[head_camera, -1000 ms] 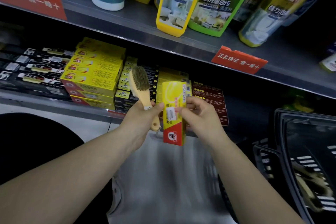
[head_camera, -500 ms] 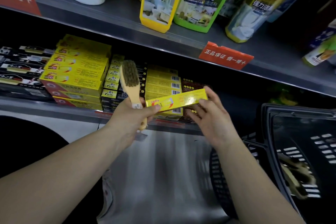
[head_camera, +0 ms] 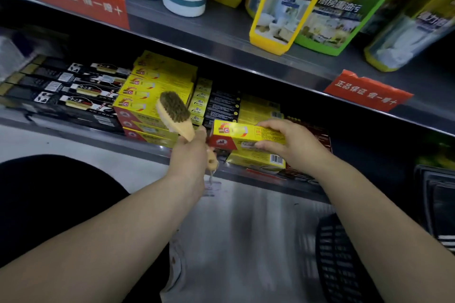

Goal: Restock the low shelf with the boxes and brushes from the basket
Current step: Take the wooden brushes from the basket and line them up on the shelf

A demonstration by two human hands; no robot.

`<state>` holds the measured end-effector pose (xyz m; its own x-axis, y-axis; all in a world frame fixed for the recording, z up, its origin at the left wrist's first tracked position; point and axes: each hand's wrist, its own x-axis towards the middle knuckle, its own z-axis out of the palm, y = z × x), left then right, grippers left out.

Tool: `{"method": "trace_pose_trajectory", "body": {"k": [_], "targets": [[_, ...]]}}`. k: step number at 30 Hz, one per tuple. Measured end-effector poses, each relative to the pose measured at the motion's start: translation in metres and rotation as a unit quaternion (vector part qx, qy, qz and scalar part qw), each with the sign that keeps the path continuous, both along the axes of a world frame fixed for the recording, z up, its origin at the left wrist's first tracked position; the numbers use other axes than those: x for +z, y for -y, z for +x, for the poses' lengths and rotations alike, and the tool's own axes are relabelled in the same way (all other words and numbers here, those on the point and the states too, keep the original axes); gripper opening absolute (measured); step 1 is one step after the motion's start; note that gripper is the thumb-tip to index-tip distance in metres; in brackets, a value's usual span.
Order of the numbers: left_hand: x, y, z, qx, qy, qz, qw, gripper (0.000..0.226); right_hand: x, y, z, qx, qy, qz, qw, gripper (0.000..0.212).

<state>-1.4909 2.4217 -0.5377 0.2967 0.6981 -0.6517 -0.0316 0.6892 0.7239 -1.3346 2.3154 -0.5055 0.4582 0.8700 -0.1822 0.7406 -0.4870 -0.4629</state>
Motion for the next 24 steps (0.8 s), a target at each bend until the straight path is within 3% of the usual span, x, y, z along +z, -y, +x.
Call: {"method": "trace_pose_trajectory", "body": {"k": [8, 14, 22, 24], "targets": [[0.013, -0.006, -0.005, 0.103, -0.065, -0.034, 0.992, 0.037, -0.018, -0.079, -0.031, -0.001, 0.043, 0.045, 0.998, 0.044], [0.024, -0.017, -0.013, 0.154, -0.071, -0.057, 0.984, 0.024, -0.018, -0.153, -0.068, 0.071, 0.021, 0.044, 0.996, 0.051], [0.029, -0.013, -0.015, 0.13, -0.069, -0.054, 0.988, 0.012, -0.035, -0.178, -0.086, 0.055, 0.03, 0.027, 0.998, 0.051], [0.03, -0.011, -0.016, 0.11, -0.077, -0.047, 0.99, 0.029, -0.035, -0.179, -0.086, 0.051, 0.035, 0.028, 0.998, 0.05]]}}
